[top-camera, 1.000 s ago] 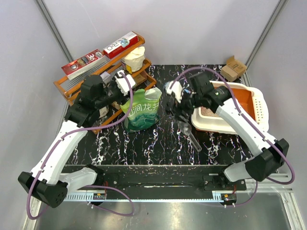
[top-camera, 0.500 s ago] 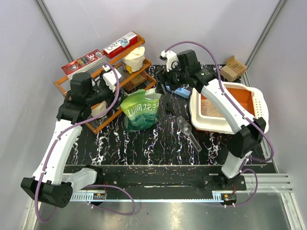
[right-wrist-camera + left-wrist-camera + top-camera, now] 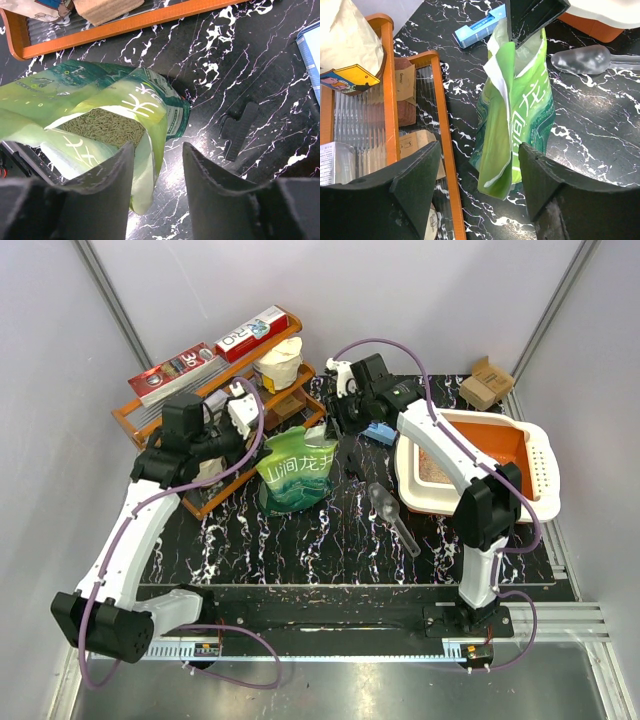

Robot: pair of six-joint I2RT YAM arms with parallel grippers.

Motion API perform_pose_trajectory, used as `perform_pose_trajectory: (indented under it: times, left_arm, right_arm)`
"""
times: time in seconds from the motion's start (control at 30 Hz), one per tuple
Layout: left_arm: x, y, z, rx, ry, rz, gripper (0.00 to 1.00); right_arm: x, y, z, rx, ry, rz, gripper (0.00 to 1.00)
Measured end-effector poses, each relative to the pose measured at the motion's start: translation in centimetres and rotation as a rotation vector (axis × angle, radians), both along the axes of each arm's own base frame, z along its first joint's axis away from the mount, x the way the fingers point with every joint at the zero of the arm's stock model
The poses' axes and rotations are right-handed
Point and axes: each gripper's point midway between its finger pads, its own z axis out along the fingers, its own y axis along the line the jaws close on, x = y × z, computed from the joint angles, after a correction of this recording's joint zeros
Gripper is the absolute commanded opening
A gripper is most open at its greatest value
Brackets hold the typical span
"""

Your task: Fill the litter box with clean litter

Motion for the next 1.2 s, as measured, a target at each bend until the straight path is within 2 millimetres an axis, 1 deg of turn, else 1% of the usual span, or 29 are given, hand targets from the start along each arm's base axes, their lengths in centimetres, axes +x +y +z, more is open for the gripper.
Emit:
perform_pose_trajectory:
  times: [0.03,0.07,0.13,0.17,0.2,0.23,0.37,0.43,0.5,0.67,0.77,0.87,1.0,1.2]
  left_arm:
    - [0.1,0.0,-0.2,0.005,0.002,-0.002,0.60]
    - [0.2,0.0,-0.4,0.010,0.002,-0.005,0.45]
    - [0.2,0.0,-0.6,0.019,-0.001,-0.017,0.29]
    - [0.2,-0.1,-0.6,0.021,-0.003,-0.025,0.22]
    - [0.1,-0.2,-0.7,0.023,-0.006,-0.038,0.06]
    - [0.0,-0.4,-0.7,0.026,-0.010,-0.053,0.00]
    - [-0.4,-0.8,-1.2,0.027,0.007,-0.099,0.00]
    - [-0.6,-0.8,-0.7,0.022,0.010,-0.104,0.00]
    - [-0.8,-0.6,0.2,0.018,-0.004,-0.100,0.00]
    - [-2.0,-0.3,0.8,0.013,0.001,-0.092,0.00]
    - [-2.4,-0.3,1.1,0.005,0.000,-0.093,0.00]
    - [-2.5,-0.4,1.0,-0.003,0.011,-0.094,0.00]
    - [-2.6,-0.4,1.0,-0.015,0.028,-0.087,0.00]
    - [-2.8,-0.4,1.2,-0.017,0.033,-0.086,0.00]
  right_arm:
    - [0.0,0.1,-0.1,0.000,0.003,0.000,0.30]
    - [-0.1,0.2,0.0,0.003,0.005,0.000,0.24]
    - [-0.2,0.5,0.2,0.010,0.003,0.006,0.17]
    - [-0.3,0.7,0.4,0.015,0.003,0.010,0.10]
    - [-0.3,0.8,0.5,0.018,0.002,0.014,0.06]
    - [-0.4,0.9,0.6,0.022,0.003,0.021,0.00]
    - [-0.7,1.1,0.8,0.030,0.004,0.040,0.00]
    - [-0.9,1.2,1.0,0.036,0.006,0.052,0.00]
    - [-1.0,1.3,1.2,0.039,0.004,0.059,0.00]
    - [-1.9,1.1,2.2,0.039,-0.014,0.089,0.00]
    - [-2.6,0.9,2.7,0.037,-0.027,0.109,0.00]
    - [-3.1,0.7,2.8,0.033,-0.020,0.117,0.00]
    - [-3.3,0.8,2.8,0.041,-0.015,0.123,0.00]
    - [-3.4,1.1,3.7,0.062,-0.021,0.134,0.00]
